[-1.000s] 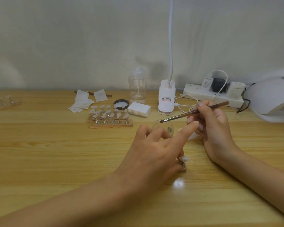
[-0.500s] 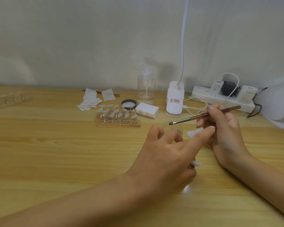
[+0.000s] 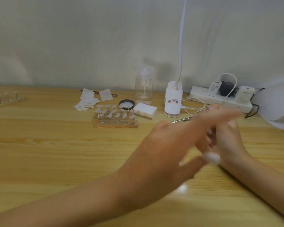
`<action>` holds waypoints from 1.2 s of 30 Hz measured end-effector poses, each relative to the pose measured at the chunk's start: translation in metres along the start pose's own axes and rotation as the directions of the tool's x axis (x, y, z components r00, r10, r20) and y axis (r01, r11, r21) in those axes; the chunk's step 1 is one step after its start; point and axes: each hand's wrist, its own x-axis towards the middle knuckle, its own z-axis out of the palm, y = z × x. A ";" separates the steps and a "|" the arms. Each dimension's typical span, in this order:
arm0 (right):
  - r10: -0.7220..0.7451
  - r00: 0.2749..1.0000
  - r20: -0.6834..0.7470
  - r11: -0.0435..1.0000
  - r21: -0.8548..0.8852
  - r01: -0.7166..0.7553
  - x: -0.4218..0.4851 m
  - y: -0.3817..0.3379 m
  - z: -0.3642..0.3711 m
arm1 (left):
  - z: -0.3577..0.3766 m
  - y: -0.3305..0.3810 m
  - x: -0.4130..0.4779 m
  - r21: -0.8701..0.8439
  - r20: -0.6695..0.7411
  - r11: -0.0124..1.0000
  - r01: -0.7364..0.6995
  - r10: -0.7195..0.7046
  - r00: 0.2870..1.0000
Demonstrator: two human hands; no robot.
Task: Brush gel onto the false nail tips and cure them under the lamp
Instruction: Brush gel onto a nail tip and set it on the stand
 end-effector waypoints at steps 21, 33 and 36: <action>-0.256 0.881 0.398 0.873 -0.297 0.388 -0.015 -0.002 0.009 | -0.021 -0.088 -0.011 -0.505 -0.132 0.782 0.365 -0.488 0.863; -0.174 0.962 0.213 0.944 -0.241 0.224 -0.012 -0.005 0.008 | -0.020 -0.091 -0.014 -0.415 -0.144 0.819 0.397 -0.490 0.860; -0.139 0.981 0.132 0.969 -0.184 0.162 -0.009 -0.004 0.004 | -0.021 -0.091 -0.014 -0.411 -0.132 0.816 0.406 -0.493 0.860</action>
